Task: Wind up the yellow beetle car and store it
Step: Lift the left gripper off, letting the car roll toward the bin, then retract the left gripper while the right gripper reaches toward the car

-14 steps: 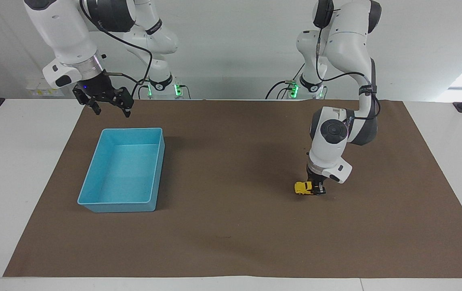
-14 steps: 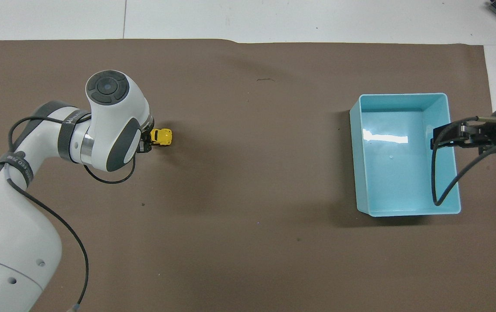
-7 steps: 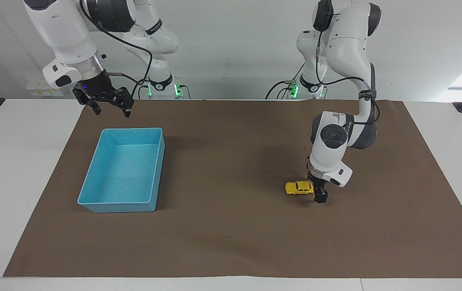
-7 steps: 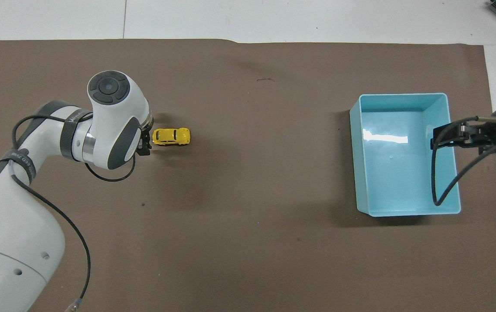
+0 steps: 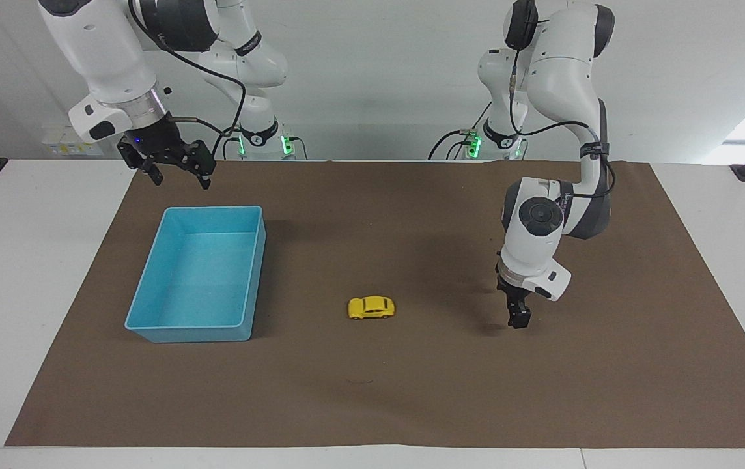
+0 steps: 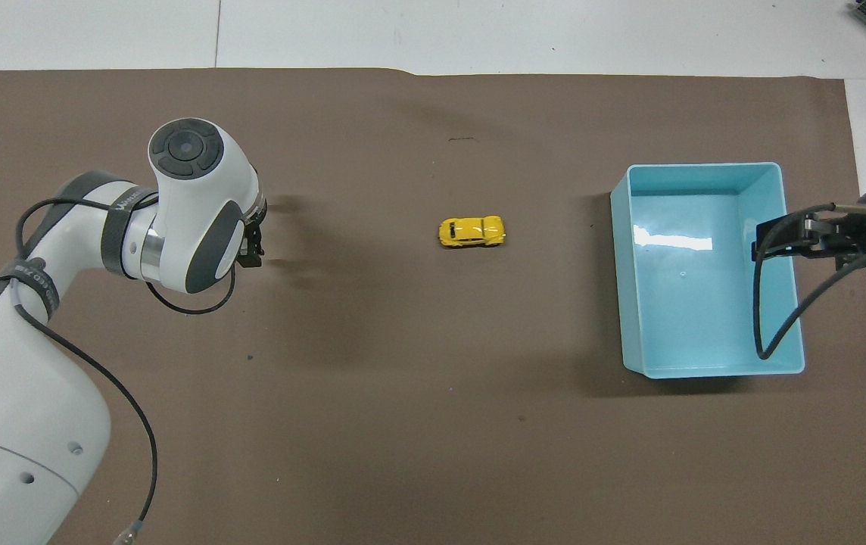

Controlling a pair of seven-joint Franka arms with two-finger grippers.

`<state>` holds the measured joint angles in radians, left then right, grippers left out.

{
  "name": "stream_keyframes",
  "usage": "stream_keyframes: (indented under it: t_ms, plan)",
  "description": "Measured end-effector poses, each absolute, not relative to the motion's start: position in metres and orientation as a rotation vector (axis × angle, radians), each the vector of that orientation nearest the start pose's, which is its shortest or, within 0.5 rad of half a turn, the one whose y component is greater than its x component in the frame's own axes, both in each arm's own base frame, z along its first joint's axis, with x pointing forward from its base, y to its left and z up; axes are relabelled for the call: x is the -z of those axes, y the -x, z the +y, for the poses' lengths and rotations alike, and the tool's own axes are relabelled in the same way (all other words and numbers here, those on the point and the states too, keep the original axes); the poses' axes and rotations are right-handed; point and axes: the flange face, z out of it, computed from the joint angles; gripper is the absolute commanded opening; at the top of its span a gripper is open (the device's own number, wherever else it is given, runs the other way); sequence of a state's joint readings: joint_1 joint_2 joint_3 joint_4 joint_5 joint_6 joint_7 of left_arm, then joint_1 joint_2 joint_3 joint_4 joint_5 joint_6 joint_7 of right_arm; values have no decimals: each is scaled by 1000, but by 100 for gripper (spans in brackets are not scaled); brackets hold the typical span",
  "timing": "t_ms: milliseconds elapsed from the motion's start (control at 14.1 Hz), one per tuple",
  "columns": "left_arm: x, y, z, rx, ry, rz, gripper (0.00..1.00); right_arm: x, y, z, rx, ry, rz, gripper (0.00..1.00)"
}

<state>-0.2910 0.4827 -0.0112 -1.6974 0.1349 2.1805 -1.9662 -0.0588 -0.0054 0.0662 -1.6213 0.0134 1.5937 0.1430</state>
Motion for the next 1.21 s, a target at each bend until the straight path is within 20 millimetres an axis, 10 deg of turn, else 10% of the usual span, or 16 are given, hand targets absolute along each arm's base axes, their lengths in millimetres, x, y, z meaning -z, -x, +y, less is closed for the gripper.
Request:
stream_keyframes:
  t_ms: [569, 1209]
  plan:
    - [-325, -646, -195, -166, -2216, 2259, 100, -606, -554, 6, -36, 3123, 213, 100]
    - [-381, -652, -204, -222, -2157, 2188, 100, -606, -554, 6, -36, 3123, 213, 100]
